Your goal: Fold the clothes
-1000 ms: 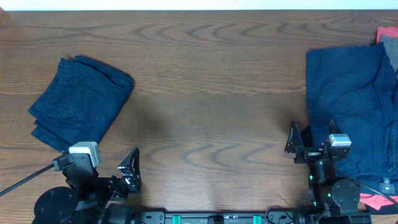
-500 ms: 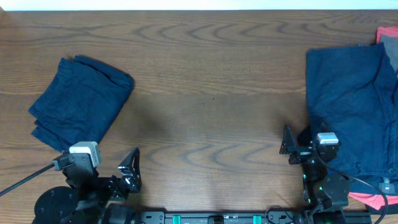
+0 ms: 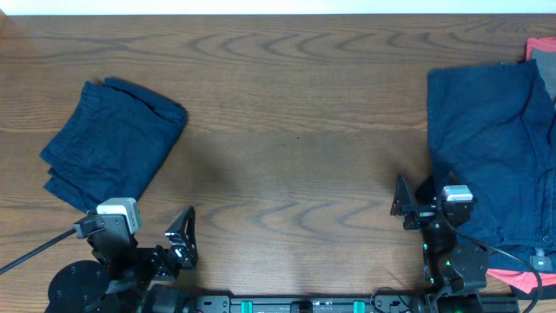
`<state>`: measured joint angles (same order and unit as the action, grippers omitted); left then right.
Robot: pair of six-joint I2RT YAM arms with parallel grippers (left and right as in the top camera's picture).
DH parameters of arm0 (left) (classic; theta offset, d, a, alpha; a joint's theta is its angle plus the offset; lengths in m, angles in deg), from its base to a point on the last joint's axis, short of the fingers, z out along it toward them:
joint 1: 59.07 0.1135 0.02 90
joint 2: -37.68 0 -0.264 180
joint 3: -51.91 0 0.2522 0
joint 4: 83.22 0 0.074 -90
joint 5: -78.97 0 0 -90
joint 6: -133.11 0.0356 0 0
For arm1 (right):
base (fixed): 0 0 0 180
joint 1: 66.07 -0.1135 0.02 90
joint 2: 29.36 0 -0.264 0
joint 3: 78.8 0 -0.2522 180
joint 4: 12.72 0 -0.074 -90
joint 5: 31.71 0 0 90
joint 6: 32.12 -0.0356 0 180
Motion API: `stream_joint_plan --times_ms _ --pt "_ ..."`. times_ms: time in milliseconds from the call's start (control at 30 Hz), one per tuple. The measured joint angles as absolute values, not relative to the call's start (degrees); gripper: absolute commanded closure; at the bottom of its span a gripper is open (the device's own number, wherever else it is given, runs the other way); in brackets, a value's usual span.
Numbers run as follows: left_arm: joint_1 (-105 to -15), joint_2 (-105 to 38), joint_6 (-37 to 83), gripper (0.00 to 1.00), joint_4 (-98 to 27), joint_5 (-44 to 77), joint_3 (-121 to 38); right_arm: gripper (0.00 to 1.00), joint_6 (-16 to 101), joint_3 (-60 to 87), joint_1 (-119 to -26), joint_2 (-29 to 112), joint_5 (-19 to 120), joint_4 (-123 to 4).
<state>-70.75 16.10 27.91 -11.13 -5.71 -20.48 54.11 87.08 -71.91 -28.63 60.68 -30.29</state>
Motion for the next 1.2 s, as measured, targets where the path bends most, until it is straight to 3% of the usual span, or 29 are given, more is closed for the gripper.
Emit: stream_joint_plan --times_ms 600,800,1200 --pt "-69.03 16.89 29.24 0.02 -7.44 -8.86 -20.19 0.01 54.13 87.08 -71.91 -28.63 60.68 -30.32" --pt "-66.12 22.96 29.70 0.02 -8.11 -13.25 -13.07 0.01 54.26 87.08 -71.91 -28.63 60.68 -30.34" --pt "-61.40 36.91 29.90 0.02 -34.49 -18.04 16.94 0.01 54.26 87.08 -71.91 -28.63 60.66 -30.32"
